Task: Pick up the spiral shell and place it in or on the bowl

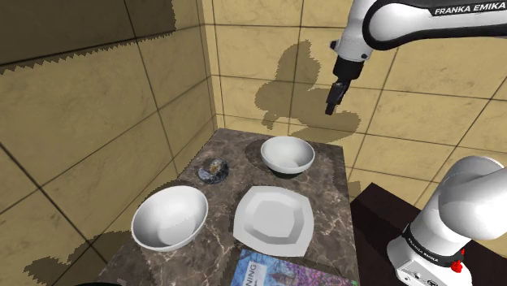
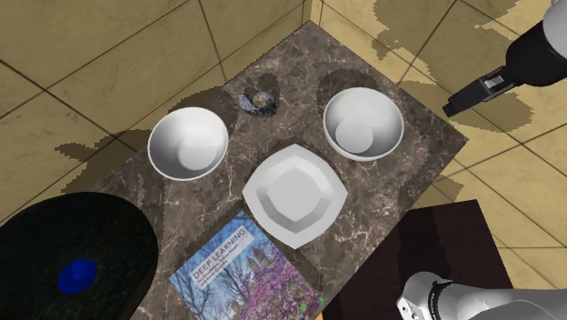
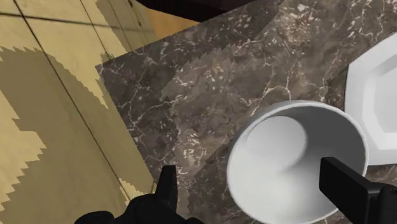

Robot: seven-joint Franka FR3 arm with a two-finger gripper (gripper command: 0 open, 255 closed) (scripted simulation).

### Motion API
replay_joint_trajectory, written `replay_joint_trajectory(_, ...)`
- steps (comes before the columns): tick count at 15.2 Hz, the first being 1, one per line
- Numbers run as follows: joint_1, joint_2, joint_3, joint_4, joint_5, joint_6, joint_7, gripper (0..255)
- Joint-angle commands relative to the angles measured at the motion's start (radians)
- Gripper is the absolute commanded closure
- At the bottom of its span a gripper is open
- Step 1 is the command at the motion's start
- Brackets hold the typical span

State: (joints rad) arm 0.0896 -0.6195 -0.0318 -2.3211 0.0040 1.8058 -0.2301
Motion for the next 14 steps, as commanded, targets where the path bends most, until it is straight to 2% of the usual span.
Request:
replay_joint_trajectory(1, 0.023, 0.067, 0.012, 0.024, 0.009, 0.045, -0.021, 0)
replay_joint_trajectory(14, 0.148, 0.450, 0.107, 0.234, 0.033, 0.230, -0.139, 0)
